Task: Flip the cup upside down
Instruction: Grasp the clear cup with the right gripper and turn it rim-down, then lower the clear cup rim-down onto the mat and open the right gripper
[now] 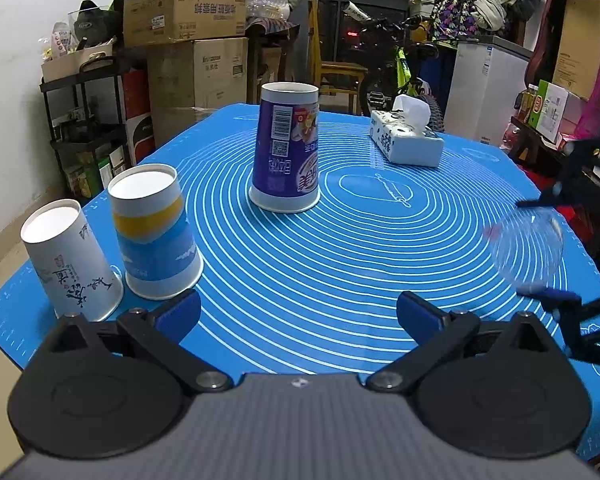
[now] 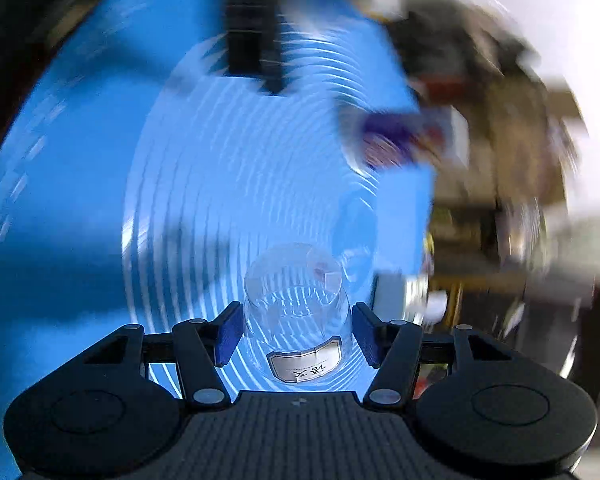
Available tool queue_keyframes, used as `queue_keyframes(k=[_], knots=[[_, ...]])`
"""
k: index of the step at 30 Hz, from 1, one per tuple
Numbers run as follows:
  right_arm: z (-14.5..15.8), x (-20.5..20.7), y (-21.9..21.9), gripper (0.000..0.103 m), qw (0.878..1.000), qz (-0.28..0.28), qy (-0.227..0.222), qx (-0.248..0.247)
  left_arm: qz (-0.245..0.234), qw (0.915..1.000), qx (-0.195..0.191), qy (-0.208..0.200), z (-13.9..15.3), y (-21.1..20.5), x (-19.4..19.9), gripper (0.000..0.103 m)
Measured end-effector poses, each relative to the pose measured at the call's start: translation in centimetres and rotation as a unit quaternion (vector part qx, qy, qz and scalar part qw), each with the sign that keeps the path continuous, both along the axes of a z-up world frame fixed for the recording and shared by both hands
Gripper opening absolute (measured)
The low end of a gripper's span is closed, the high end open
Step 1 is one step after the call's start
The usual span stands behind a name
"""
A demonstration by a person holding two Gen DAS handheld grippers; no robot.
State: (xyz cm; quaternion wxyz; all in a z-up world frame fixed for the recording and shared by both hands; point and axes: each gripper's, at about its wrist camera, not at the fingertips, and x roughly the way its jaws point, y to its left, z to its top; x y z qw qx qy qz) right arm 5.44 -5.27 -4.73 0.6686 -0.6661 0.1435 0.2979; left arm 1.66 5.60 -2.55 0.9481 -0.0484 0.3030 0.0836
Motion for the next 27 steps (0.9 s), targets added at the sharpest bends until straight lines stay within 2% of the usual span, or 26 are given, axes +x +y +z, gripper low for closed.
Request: queue_keyframes(k=[3,5,9,10,13,17,21,23,27], knots=[[1.3,1.6,-1.5,0.063,0.988,-0.079,0.034,0.126,-0.005,1.0000,-0.002,0.000,0.0,-0.3,0.1,0.103],[1.8,2.5,-2.7,0.063,0.968,-0.129,0.062,0.204,-0.011,0.9999,-0.006,0.000,0.0,-0.5,0.3,0.103],[1.6,3.6,-5.1,0.063,0.912,-0.209,0.105,0.337,-0.020,0.9997,-0.011,0.000,0.0,-1.2,0.5,0.103],[1.4,3.8,-5.7,0.063,0.893,-0.228,0.113,0.371,-0.022,0.9997,-0.011,0.000,0.0,-1.4,0.5,0.103],[0.8,3.7,-7.2,0.063,0.849,-0.270,0.121,0.438,-0.030,0.9995,-0.007,-0.003,-0.1,-2.0,0.6,0.103],[-0.5,4.3,-8.0,0.063,0.802,-0.319,0.156,0.481,-0.036,0.9993,0.002,-0.001,-0.2,-2.6,0.6,0.103],[-1.4,5.1,-8.6,0.065,0.766,-0.357,0.179,0.504,-0.041,0.9991,0.004,0.006,-0.5,-2.9,0.8,0.103],[-1.4,4.9,-8.9,0.065,0.758,-0.364,0.180,0.510,-0.045,0.9989,0.003,0.011,-0.7,-3.0,0.8,0.103],[-1.6,5.0,-8.6,0.070,0.758,-0.373,0.169,0.508,-0.055,0.9984,0.002,0.014,-0.8,-3.4,0.7,0.103]])
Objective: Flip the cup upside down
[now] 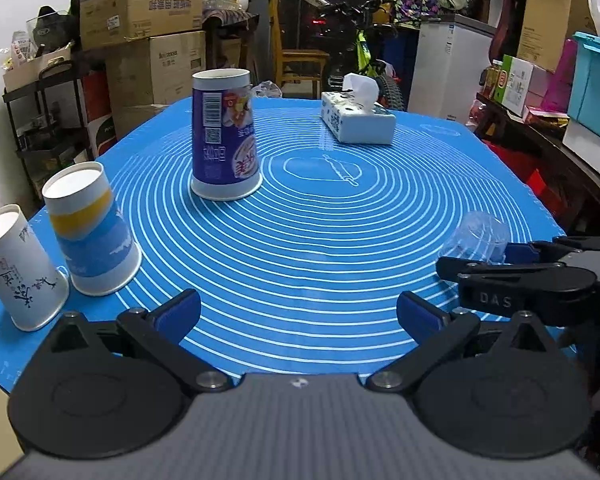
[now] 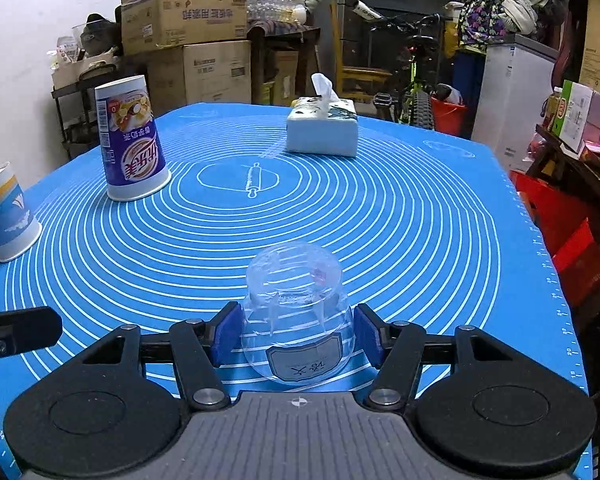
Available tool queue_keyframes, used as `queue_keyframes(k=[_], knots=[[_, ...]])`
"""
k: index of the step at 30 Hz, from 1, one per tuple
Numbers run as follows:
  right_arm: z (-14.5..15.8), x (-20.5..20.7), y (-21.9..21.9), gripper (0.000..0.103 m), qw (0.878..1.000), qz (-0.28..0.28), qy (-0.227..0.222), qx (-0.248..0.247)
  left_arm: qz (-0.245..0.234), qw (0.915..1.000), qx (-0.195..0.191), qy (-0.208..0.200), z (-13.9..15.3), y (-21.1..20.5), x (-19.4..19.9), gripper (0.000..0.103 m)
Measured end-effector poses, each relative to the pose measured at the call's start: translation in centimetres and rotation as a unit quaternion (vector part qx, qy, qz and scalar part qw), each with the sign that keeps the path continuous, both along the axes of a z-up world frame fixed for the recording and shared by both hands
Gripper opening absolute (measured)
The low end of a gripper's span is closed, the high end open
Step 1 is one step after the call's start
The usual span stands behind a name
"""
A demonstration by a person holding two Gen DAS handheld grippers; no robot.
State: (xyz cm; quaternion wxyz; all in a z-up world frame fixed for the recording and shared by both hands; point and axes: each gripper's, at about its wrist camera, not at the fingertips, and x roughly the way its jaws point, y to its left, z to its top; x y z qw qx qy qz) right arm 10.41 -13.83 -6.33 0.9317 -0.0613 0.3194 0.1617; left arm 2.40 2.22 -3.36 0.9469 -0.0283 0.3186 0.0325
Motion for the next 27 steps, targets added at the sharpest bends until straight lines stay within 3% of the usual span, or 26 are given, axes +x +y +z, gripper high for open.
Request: queue_keyframes(k=[7,11,17,27], knots=[[1.4,-2.1,-1.4,0.097,0.999,-0.039,-0.006,0.021,-0.019,0.9997,0.016,-0.004,0.5,-1.1,-0.9,0.103],[2.1,-4.4,-2.6,0.097,0.997,-0.070,-0.010,0.007,-0.022,0.9997,0.014,-0.003,0.7,-1.7,-1.3,0.103],[2.8,-7.8,-5.5,0.098,0.993,-0.106,0.004,0.045,-0.034,0.9994,0.008,0.006,0.6,-2.4,-1.8,0.103],[3.3,-11.0,-6.8,0.098,0.993,-0.111,0.010,0.043,-0.042,0.9989,0.013,0.014,0.6,-3.4,-3.1,0.103]])
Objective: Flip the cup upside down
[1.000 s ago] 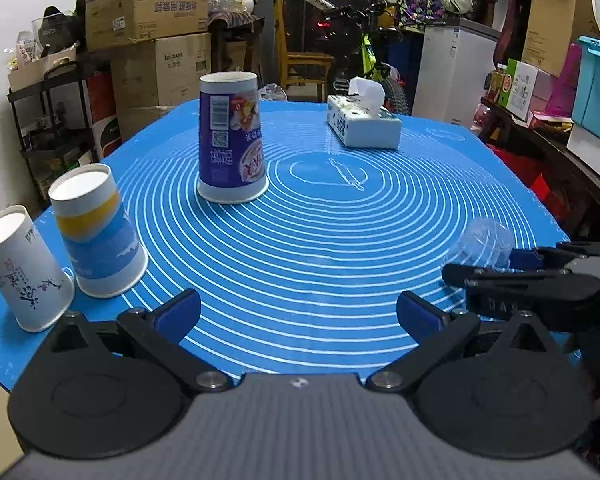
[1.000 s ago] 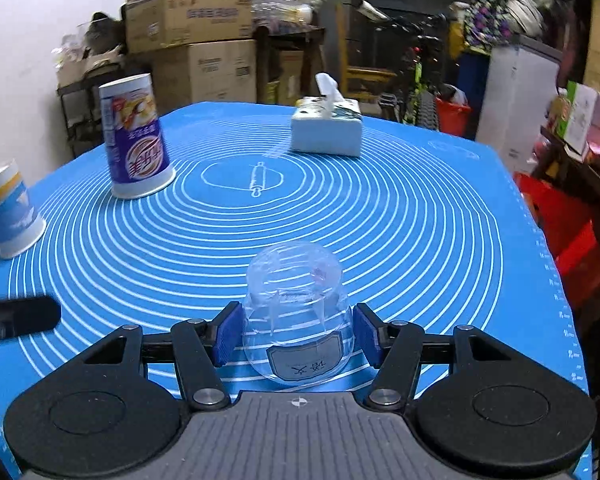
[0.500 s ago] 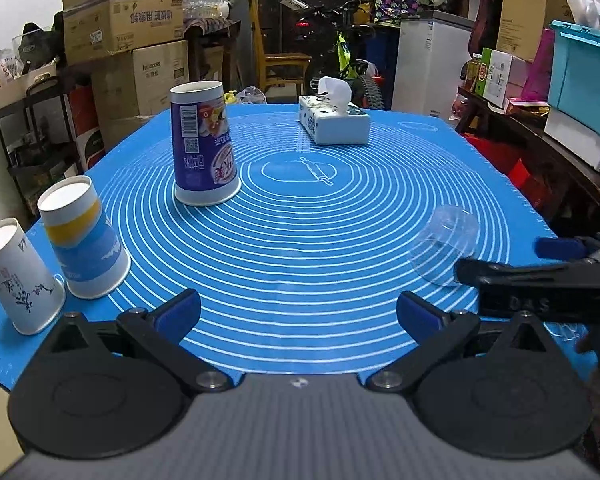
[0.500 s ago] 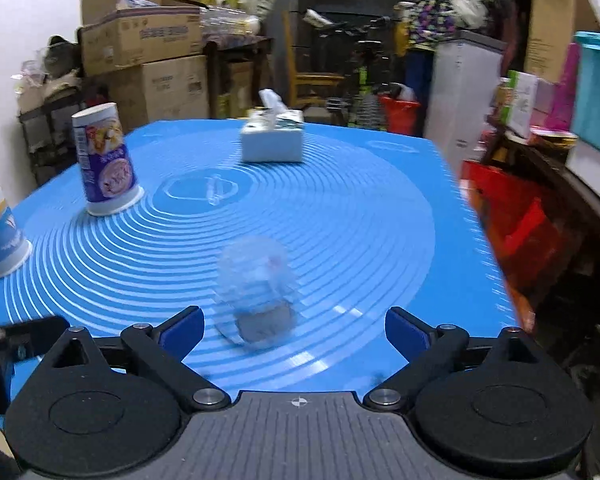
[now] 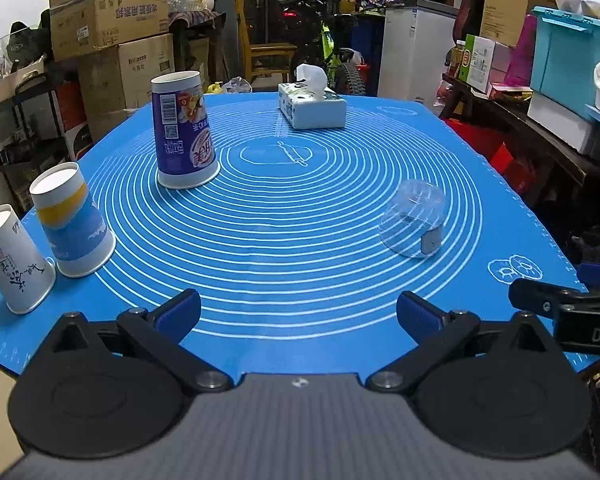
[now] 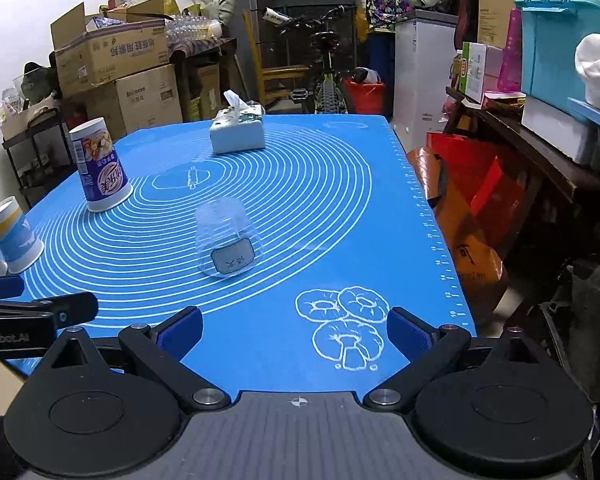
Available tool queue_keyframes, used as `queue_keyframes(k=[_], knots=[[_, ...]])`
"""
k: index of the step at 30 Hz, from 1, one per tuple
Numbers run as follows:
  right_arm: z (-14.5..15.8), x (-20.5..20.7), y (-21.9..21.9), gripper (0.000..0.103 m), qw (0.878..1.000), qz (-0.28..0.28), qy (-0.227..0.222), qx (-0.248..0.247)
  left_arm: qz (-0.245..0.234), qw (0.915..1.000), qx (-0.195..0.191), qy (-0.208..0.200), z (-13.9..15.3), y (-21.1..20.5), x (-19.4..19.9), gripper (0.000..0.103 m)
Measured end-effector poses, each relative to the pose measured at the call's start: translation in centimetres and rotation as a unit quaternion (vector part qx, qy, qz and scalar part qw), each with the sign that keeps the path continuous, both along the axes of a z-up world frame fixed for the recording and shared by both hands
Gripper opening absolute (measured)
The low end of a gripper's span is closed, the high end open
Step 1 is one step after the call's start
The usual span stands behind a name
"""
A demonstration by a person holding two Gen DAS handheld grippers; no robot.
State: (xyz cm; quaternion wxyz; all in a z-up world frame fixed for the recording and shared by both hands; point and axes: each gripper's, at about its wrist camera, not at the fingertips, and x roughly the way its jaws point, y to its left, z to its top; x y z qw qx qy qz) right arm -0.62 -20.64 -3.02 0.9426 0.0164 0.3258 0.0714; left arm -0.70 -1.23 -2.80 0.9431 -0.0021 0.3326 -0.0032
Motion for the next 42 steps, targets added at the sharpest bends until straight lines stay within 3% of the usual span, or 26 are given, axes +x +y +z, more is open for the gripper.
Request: queue_keyframes(k=[26,42], knots=[[1.7,-2.3,0.7,0.098,1.000,0.011,-0.019,-0.003,-0.028,0.9996,0.010,-0.001,0.3,-1.4,-1.9,0.103],[1.4,-2.1,0.7,0.098,1.000,0.006,-0.009,-0.003,-0.030,0.9995,0.008,0.000,0.3,-1.4,-1.8,0.103]])
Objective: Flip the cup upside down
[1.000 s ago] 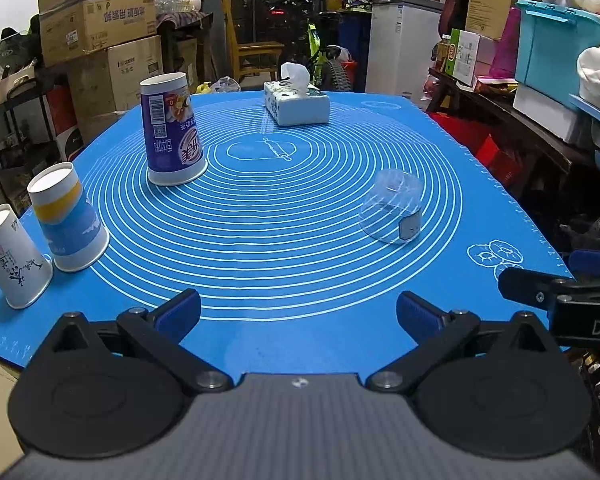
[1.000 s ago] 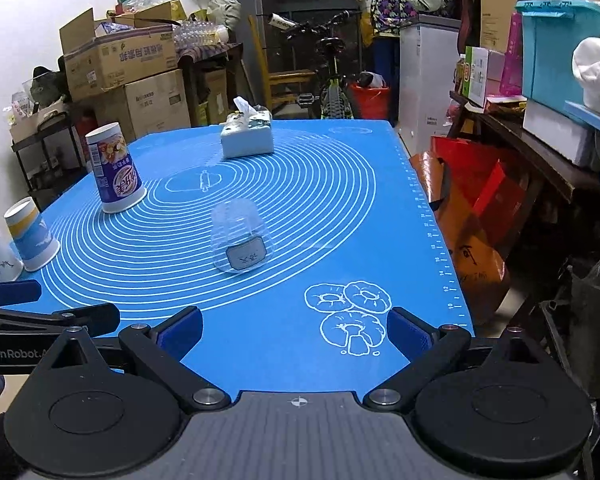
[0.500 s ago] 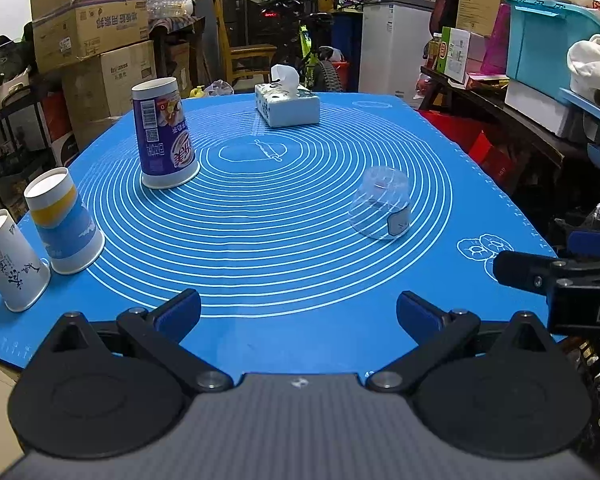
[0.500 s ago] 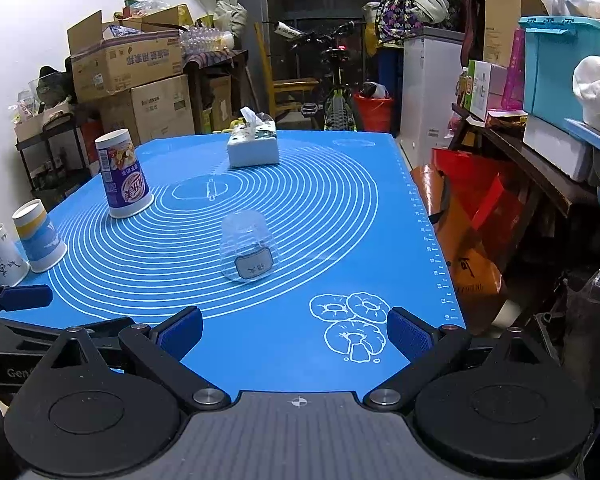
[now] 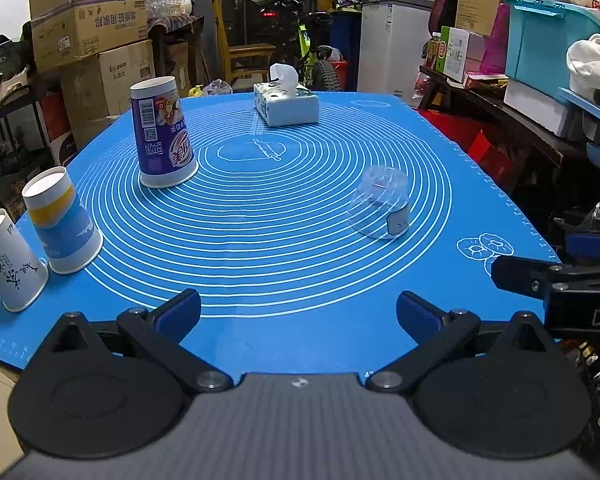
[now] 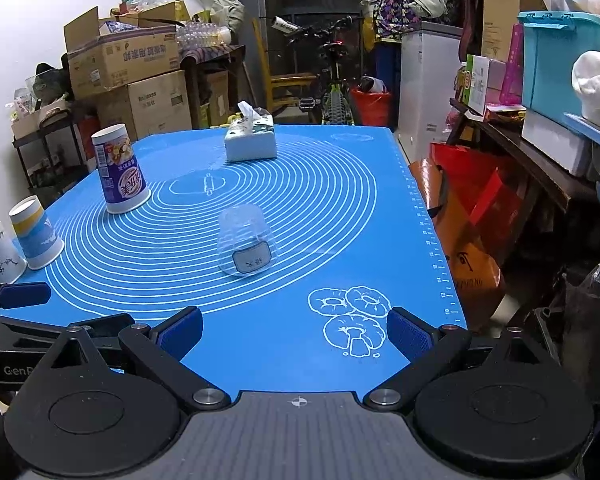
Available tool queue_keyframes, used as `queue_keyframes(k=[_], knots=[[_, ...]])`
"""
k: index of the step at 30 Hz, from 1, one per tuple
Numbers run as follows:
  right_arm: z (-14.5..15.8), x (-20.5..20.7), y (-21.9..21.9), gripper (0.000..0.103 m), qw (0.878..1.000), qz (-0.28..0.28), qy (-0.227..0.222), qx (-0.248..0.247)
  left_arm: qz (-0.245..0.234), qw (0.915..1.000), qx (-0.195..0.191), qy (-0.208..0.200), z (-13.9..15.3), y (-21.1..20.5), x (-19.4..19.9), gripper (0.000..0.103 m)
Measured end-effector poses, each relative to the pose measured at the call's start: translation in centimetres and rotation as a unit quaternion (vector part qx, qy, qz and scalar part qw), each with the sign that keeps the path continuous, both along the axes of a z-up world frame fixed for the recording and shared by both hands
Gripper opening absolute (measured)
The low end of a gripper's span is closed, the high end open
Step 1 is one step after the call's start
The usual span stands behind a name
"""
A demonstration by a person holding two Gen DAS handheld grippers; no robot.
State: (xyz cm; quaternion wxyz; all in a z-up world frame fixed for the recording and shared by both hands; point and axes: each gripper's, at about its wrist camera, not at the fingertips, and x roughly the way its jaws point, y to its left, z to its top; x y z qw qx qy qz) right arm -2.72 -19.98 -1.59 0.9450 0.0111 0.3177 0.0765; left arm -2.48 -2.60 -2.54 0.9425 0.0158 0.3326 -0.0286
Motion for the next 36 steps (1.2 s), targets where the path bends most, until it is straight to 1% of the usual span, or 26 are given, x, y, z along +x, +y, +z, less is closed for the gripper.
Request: queue_keyframes(k=[9,21,36], knots=[[-0.18,0.11,-0.26,0.098,1.000,-0.004,0.003,0.004,0.001,1.0000,-0.004,0.000,0.07,0.14,0.02,0.103],[-0.46,0.10,-0.43,0.098,1.000,-0.007,0.009,0.003,-0.005,1.0000,0.004,0.001,-0.14,-0.03,-0.04,0.103],[-0.59,0.05,-0.47,0.098,1.000,-0.006,0.012,0.001,0.001,1.0000,-0.001,0.004,-0.38,0.23,-0.11,0.103]])
